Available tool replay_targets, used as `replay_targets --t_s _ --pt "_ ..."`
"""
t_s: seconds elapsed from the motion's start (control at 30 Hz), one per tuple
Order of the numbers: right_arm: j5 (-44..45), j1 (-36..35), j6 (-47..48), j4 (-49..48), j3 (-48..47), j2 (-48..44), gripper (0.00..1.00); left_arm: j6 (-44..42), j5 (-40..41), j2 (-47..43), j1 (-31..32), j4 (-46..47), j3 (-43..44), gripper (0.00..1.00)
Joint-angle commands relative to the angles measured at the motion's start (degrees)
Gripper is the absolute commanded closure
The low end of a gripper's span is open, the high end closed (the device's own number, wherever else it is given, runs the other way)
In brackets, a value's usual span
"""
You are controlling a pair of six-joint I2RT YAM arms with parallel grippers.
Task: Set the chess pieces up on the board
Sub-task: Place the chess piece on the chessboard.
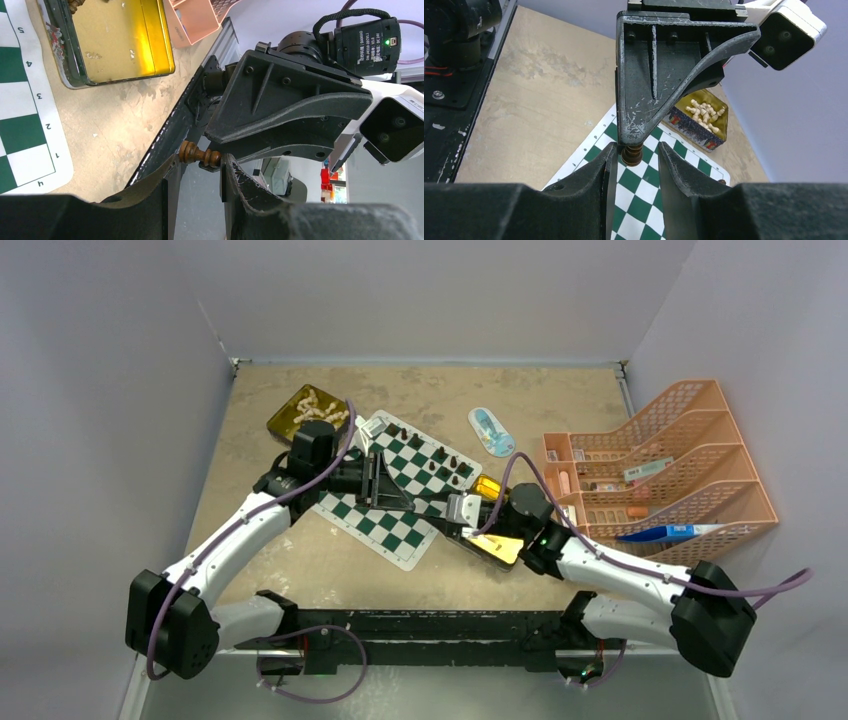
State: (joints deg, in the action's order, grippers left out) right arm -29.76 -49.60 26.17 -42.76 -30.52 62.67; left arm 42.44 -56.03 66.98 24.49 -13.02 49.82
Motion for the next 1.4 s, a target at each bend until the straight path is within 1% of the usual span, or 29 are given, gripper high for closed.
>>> replay_targets --t_s 0.0,0.17,0.3,0.43,0.5,0.53,0.57,0.6,0.67,0.77,0.9,0.97,1.0,1.07,1.2,1.37 --pt "-0.7 -0.5 -1.0 -1.4 -3.1 0.3 0.63 0.3 -1.8 -0.2 -0.3 2.2 0.6 1.0" --pt "-2.4 -0.5 -1.8 -2.0 -3.7 1.2 0.68 0.9 -2.3 -0.2 -0.3 3.0 -0.1 1.0" --pt "-3.8 -0.4 -2.9 -3.0 -3.9 1.9 0.7 0.7 -2.4 -0.1 -0.3 3.1 -0.2 1.0" --pt "-6.2 -0.5 -3.8 -4.3 -3.5 1.7 0.86 -0.6 -1.9 0.5 -0.3 1.4 1.3 0.99" --pt "-8.8 -0.5 -4.3 -5.7 -2.6 1.3 0.95 -0.7 -2.2 0.4 -0.3 1.5 1.4 0.97" --pt "-10.3 -0.5 -4.6 -6.1 -2.4 1.2 0.98 -0.4 -2.2 0.2 -0.4 1.9 1.2 0.93" --pt "-11.2 -0.4 -5.1 -6.6 -2.2 1.3 1.0 -0.4 -1.7 -0.3 -0.3 2.0 0.8 0.89" --pt "-11.4 -0.5 -5.7 -7.0 -2.0 1.6 1.0 -0.8 -0.7 -0.9 -0.3 1.6 0.9 0.81" --pt "-9.5 -0.4 -7.4 -7.1 -1.8 2.2 1.0 -2.3 1.7 -2.3 -0.3 0.3 1.3 0.7" --pt "-3.2 -0.4 -11.1 -8.0 -1.4 3.6 1.0 -4.9 6.9 -4.1 -0.3 -3.0 3.8 0.6" --pt "2.4 -0.5 -14.2 -6.3 -2.3 4.9 1.0 -8.2 19.7 -7.4 -0.3 -8.0 7.9 0.49" --pt "3.6 -0.4 -17.2 -6.4 -3.1 6.4 1.0 -10.1 24.9 -8.9 -0.3 -11.1 9.7 0.4" --pt "4.6 -0.4 -18.0 -7.1 -3.3 7.5 1.0 -11.3 27.3 -9.7 -0.3 -12.2 10.4 0.38" --pt "7.4 -0.5 -20.5 -8.6 -4.1 10.2 1.0 -13.6 31.6 -11.9 -0.3 -14.2 11.2 0.34" --pt "12.4 -0.4 -21.5 -6.6 -9.1 17.0 1.0 -19.4 37.1 -15.9 -0.3 -14.7 11.0 0.31" --pt "19.1 -0.1 -23.3 -8.4 -14.1 26.6 1.0 -25.0 44.5 -21.5 -0.3 -12.7 6.7 0.29"
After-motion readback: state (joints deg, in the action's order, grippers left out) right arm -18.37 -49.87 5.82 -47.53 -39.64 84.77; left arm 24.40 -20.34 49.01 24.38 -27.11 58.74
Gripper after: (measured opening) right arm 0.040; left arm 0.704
